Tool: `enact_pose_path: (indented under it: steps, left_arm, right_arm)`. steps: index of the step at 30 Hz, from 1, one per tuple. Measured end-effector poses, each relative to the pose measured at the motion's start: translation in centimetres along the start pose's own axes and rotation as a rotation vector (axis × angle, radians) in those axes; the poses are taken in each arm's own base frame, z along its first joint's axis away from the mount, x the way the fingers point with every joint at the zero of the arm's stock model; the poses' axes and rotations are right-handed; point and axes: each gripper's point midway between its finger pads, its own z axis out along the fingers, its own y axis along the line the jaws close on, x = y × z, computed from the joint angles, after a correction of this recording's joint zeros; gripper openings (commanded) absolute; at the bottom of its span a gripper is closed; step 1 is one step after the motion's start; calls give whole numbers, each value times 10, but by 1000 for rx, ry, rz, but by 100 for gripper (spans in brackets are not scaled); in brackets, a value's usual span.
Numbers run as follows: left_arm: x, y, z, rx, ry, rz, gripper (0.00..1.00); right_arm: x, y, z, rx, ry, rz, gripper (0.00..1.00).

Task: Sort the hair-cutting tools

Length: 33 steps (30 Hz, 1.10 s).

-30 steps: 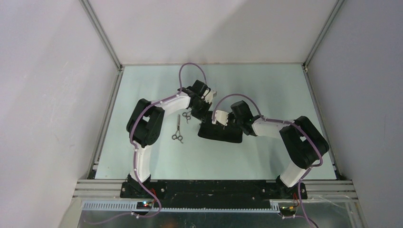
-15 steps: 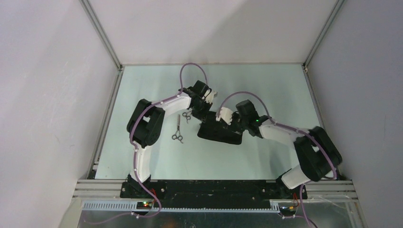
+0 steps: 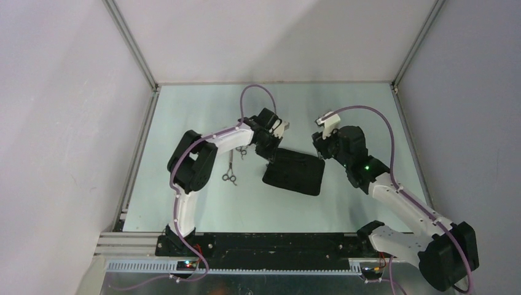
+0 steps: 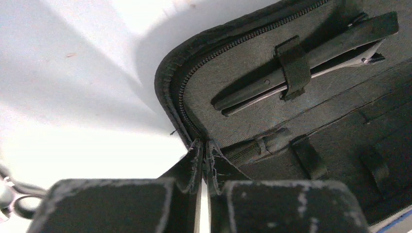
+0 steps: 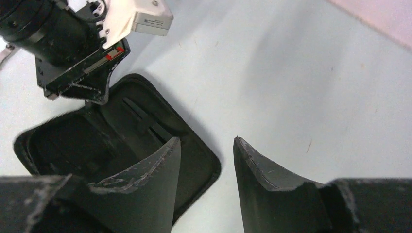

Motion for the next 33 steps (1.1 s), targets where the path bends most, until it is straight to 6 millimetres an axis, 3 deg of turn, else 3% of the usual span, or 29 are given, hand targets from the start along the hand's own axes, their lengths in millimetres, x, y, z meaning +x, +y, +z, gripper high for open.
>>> enact_pose_path:
  steps: [3,6,11,13,17,21,25,30,33]
  left_arm:
    - [-2,-10,3,23,-13,-14,18]
    - [-3,-15,5,31,-26,-42,32]
    - [-2,-10,-14,-8,-76,-99,55]
    - [-3,-5,-30,-35,-120,-134,61]
    - [-5,18,-78,-119,-235,-223,71]
    - [4,52,-127,-241,-356,-330,80]
    - [31,76,-147,-347,-388,-417,82]
    - [72,89,-132,-417,-292,-481,76]
    - [78,93,-119,-426,-248,-496,71]
  right_arm:
    - [9,-2,-8,46,29,116,53]
    - [16,-4,-18,86,51,217,59]
    - [11,-10,-39,139,23,349,72]
    - [6,-14,-48,157,-5,393,76]
    - [-2,-20,-66,175,-67,470,98]
    - [-6,-20,-76,177,-98,519,99]
    - [-2,-16,-76,164,-82,548,99]
    - [8,-11,-75,157,-37,584,99]
    - [14,-9,-73,159,-11,603,99]
